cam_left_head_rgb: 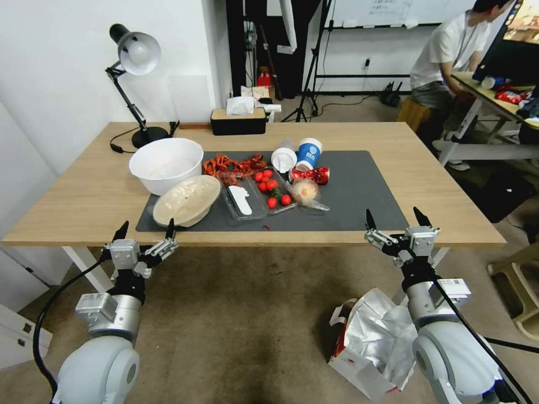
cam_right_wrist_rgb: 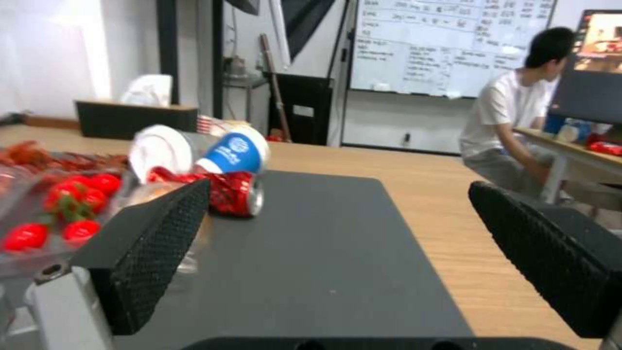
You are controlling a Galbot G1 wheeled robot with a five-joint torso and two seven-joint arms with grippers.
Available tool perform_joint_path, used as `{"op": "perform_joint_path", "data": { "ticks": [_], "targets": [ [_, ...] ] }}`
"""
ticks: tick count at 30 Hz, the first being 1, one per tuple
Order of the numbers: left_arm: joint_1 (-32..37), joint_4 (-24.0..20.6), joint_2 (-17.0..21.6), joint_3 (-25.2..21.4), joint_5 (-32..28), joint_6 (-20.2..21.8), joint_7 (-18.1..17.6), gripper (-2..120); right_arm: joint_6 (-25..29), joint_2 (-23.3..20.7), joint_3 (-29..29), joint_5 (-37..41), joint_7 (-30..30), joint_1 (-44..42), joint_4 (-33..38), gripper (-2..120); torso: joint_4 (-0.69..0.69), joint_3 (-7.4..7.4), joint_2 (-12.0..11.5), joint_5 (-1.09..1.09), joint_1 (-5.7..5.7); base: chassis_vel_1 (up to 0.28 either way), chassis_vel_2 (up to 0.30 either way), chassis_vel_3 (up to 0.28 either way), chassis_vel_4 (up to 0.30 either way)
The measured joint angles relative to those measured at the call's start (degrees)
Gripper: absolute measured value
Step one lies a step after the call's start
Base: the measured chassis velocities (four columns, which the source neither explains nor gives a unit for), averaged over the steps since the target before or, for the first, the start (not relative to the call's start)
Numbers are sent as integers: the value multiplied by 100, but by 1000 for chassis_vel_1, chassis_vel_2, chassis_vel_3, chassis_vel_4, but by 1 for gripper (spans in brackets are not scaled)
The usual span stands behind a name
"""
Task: Pick up the food delivery bag from the floor and place it on the table.
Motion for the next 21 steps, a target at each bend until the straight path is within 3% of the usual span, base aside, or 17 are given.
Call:
{"op": "perform_joint_path", "data": {
  "ticks": [4,21],
  "targets": [
    [91,-68,-22,41,17,-16,-36,99,23,50,41,28,-337,-69,68,100,0,-47,-85,-2,-41,0,0,0,0],
    [374,-111,-16,222,92,-241,33,100,-131,329,37,-119,-732,-413,139,100,-1,-321,-572,-1,-252,0,0,0,0]
  ]
}}
